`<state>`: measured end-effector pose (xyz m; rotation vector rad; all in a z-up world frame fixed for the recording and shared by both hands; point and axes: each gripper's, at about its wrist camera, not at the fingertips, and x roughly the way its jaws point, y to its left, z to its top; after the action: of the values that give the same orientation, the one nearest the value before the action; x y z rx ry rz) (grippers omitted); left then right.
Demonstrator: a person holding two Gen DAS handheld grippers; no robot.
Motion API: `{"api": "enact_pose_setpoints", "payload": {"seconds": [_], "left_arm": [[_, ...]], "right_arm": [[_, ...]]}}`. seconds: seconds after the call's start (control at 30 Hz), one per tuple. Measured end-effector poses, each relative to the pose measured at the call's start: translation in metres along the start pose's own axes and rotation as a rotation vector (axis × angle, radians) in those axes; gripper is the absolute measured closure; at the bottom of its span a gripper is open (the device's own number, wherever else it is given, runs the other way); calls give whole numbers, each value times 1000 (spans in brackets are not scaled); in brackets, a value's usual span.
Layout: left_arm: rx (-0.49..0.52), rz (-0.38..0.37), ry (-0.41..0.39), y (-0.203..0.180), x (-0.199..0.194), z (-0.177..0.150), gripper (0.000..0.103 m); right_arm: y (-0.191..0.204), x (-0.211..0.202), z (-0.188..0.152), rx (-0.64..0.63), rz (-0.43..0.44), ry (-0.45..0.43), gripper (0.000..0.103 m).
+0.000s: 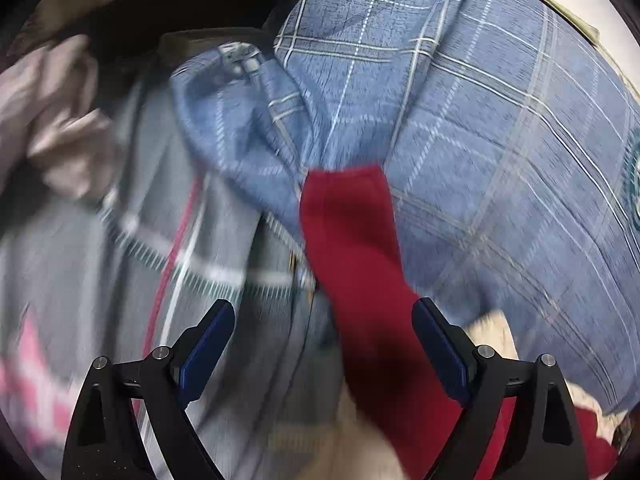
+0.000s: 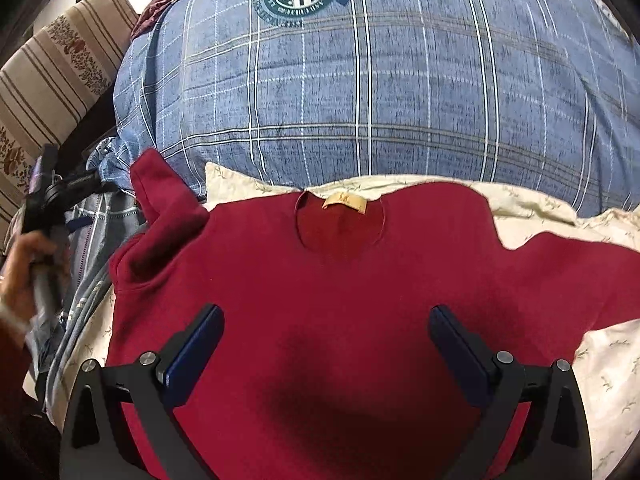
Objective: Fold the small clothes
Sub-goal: 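Lift the held sleeve and fold it across the sweater body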
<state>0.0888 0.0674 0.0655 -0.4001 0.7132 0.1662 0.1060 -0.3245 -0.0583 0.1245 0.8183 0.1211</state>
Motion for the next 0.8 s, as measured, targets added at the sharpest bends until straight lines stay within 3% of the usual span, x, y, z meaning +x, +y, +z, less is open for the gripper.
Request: {"api": "enact_pose_setpoints", "payload": {"seconds": [0.2,0.33,0.37,0.43,0.5,0.53,0.67,0.8], "left_arm": [[21,-8,-55,7,60,28,15],[23,-11,-32,7,102,36,18],[24,-23,-34,7,107,37,29],[34,-57,-18,6,118,39,39],[44,-89,12,8,127,41,77],[37,-86,26,10,129,42,85],[4,-119,29,25,108,37,93],[138,-105,-4,24,69,27,101]], "right_arm": [[-2,10,-4,7,27,33,1],[-3,15,-4,1,40,57,1],[-3,16,-5,1,43,62,1],[-4,18,-5,0,46,71,1],[-5,19,-6,2,50,75,1],[-5,19,-7,2,49,76,1],[-7,19,-7,4,39,77,1],[-7,15,-5,17,48,70,1]]}}
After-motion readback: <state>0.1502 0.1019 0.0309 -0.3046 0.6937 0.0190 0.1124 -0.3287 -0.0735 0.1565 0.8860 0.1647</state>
